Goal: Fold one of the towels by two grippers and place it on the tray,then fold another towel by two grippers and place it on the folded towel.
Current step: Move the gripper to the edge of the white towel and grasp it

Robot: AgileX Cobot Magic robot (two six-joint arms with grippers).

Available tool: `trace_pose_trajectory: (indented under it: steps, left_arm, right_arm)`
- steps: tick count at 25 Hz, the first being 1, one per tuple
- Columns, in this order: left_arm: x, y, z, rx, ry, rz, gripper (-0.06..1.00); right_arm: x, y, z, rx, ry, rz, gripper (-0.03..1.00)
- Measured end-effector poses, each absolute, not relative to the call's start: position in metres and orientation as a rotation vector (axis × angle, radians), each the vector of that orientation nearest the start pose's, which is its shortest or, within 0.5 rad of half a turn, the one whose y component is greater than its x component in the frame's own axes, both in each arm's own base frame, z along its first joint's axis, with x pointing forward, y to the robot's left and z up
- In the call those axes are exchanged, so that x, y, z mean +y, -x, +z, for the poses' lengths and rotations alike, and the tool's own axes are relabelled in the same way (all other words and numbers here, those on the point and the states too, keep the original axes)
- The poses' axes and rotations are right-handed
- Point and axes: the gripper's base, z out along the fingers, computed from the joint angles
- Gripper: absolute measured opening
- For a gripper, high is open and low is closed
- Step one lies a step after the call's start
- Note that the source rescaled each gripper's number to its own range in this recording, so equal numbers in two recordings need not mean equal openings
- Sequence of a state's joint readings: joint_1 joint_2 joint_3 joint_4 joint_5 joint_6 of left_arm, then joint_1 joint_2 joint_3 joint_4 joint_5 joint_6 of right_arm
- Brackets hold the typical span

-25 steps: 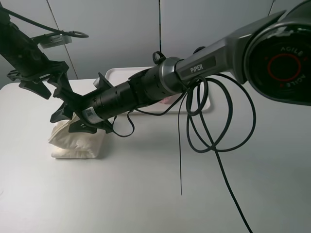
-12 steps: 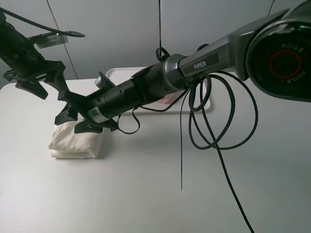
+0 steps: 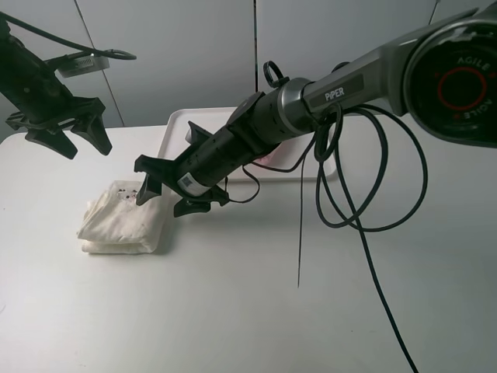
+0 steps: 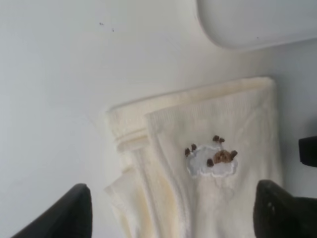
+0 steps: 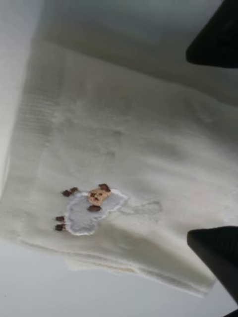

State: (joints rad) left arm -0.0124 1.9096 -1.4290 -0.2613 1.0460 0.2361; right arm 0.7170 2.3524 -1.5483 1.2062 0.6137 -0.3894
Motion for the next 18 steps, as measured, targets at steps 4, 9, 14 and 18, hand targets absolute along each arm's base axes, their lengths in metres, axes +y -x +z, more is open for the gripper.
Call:
trace_pose_trajectory:
  steps: [4,9,14,18]
  left_arm:
    - [-0.025,-0.383,0.213,2.962,-0.196,-0.326,0.89]
    - [-0.025,-0.383,0.213,2.961,-0.197,-0.328,0.89]
    - [-0.025,-0.383,0.213,2.961,-0.196,-0.331,0.89]
    - [-0.025,-0.383,0.213,2.959,-0.207,-0.33,0.89]
  right_arm:
    - [0.349,-0.324,0.081,2.836,0.194,1.188,0.69]
    - [0.361,-0.312,0.066,2.867,0.197,1.197,0.69]
    - [0.371,-0.309,0.062,2.854,0.192,1.204,0.68]
    - [0.373,-0.308,0.058,2.854,0.16,1.202,0.52]
